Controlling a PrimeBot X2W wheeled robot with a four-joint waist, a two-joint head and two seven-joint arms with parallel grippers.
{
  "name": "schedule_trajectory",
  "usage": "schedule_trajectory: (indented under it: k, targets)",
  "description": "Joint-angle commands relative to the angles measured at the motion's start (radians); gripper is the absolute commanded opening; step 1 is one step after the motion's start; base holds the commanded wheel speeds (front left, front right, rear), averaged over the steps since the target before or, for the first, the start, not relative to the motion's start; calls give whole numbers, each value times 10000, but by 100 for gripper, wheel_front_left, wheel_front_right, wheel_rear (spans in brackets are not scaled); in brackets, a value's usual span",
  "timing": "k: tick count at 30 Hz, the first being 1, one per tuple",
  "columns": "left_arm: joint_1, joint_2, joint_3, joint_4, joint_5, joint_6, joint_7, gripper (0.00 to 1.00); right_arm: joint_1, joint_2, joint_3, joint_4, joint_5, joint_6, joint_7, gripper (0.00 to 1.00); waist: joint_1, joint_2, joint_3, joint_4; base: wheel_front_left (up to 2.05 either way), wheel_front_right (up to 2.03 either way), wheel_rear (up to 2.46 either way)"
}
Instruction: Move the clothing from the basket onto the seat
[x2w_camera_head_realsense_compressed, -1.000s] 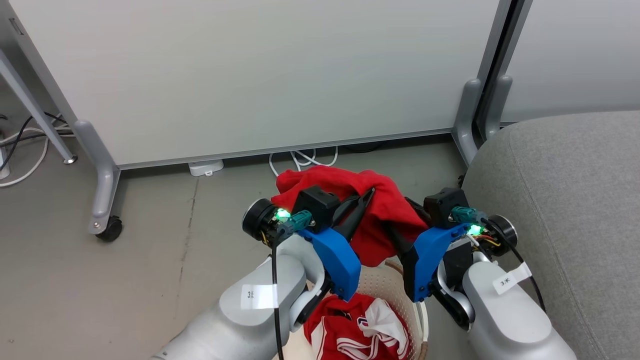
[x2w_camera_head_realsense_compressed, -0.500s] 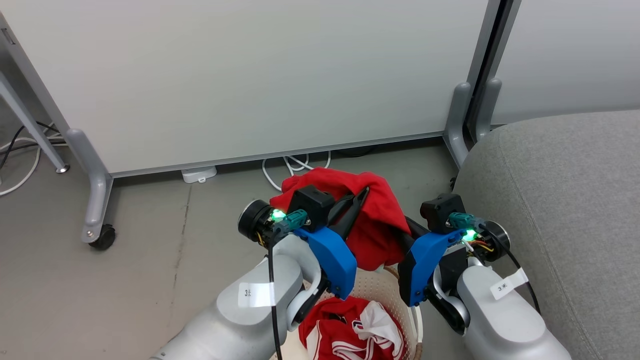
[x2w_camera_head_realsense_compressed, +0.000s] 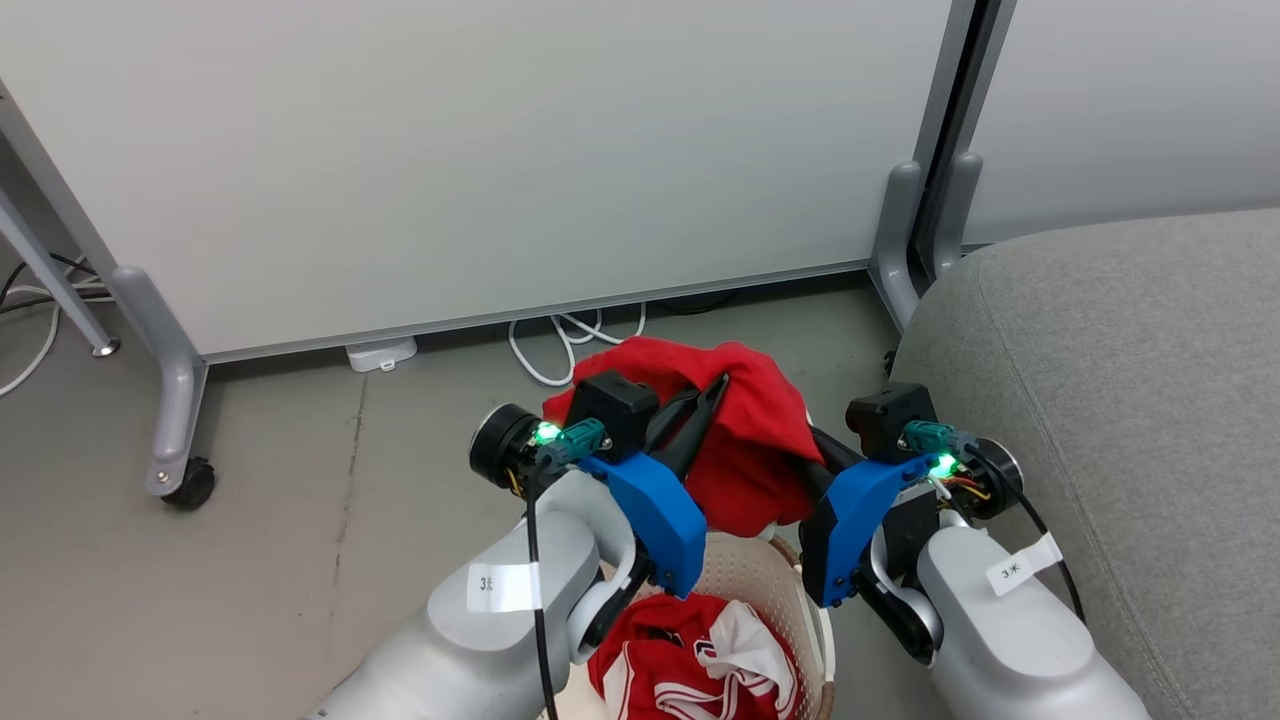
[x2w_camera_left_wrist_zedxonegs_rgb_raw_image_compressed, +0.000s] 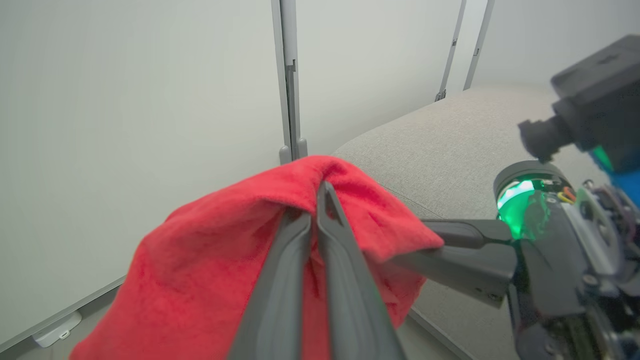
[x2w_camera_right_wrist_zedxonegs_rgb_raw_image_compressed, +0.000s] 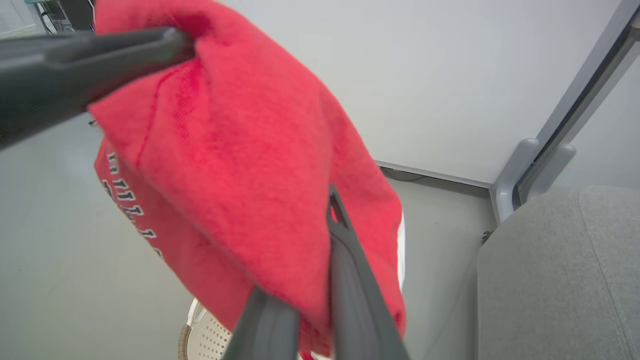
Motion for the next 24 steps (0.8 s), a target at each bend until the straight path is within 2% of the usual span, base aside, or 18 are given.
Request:
schedule_trajectory:
  k: [1, 2, 6, 12, 18, 24]
  targets:
    - [120, 1, 70, 7, -11, 26, -51, 83, -129, -50, -21, 40, 76, 5, -79, 0, -1, 0, 8, -15, 0, 0, 0]
    - [158, 1, 126, -24, 3, 34, -51, 100, -139, -48, -43, 47, 86, 5, -112, 0, -1, 0, 16, -29, 0, 0, 0]
    - [557, 11, 639, -153, 211, 69, -51, 100, -179, -45, -114, 6, 95, 5, -270, 0, -1, 0, 61, -94, 0, 0, 0]
    - [1743, 456, 1896, -1280, 1404, 100, -51, 100, -118, -153, -231, -177, 59, 5, -369, 0, -1, 0, 113, -124, 0, 0, 0]
    - [3155, 870, 3349, -2511, 2652, -239, -50, 100, 70, -231, -438, -443, -53, 5, -344, 0, -1, 0, 181, -64, 0, 0, 0]
    - [4515, 929, 4831, -3534, 3662, -492, -50, 100, 269, -274, -660, -846, -168, 5, -260, 0, -1, 0, 240, 40, 0, 0, 0]
